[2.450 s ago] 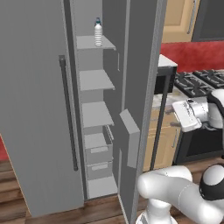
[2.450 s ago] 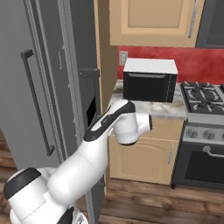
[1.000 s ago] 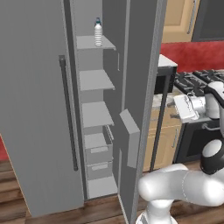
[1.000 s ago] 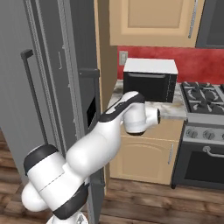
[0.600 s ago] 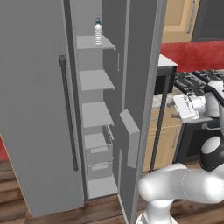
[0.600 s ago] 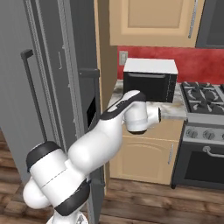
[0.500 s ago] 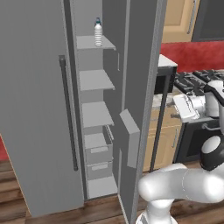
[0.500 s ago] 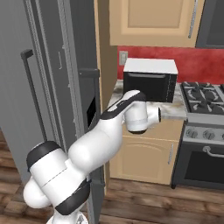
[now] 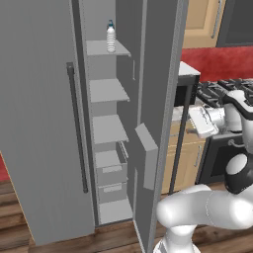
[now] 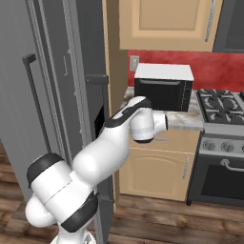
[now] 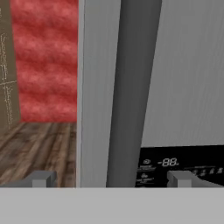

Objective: Take the bottled waters from the counter and place them in the freezer to freeze. Close the freezer door after placing the bottles.

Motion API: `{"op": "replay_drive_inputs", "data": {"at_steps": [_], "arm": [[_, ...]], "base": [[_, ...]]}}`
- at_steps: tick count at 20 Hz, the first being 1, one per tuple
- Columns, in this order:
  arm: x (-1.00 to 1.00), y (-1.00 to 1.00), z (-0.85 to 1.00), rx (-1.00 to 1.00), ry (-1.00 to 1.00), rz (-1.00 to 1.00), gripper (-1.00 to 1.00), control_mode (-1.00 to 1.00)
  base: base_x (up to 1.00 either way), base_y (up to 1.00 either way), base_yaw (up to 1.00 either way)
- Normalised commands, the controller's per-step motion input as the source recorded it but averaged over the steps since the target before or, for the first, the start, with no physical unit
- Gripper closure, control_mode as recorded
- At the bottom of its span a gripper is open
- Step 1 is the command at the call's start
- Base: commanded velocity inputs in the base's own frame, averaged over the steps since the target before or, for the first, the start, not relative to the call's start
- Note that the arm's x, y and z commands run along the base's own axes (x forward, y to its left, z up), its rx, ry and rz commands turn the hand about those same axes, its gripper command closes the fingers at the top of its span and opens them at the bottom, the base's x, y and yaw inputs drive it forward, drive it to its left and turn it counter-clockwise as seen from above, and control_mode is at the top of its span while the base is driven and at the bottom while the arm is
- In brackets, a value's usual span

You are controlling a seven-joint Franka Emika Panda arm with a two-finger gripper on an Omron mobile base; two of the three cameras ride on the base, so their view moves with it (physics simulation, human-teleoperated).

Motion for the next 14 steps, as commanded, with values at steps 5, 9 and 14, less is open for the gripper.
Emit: {"op": "replay_drive_inputs", "data": {"at_steps": [5,9,14], "arm": [[0.0,0.4,-0.02,0.0,0.0,0.04,-1.0,-1.0],[0.0,0.41,-0.03,0.0,0.0,0.05,-1.0,-1.0],[0.0,0.5,-0.02,0.0,0.01,0.02,-1.0,-1.0]], "base": [[0.0,0.0,0.0],[0.0,0.0,0.0],[0.0,0.0,0.0]]}}
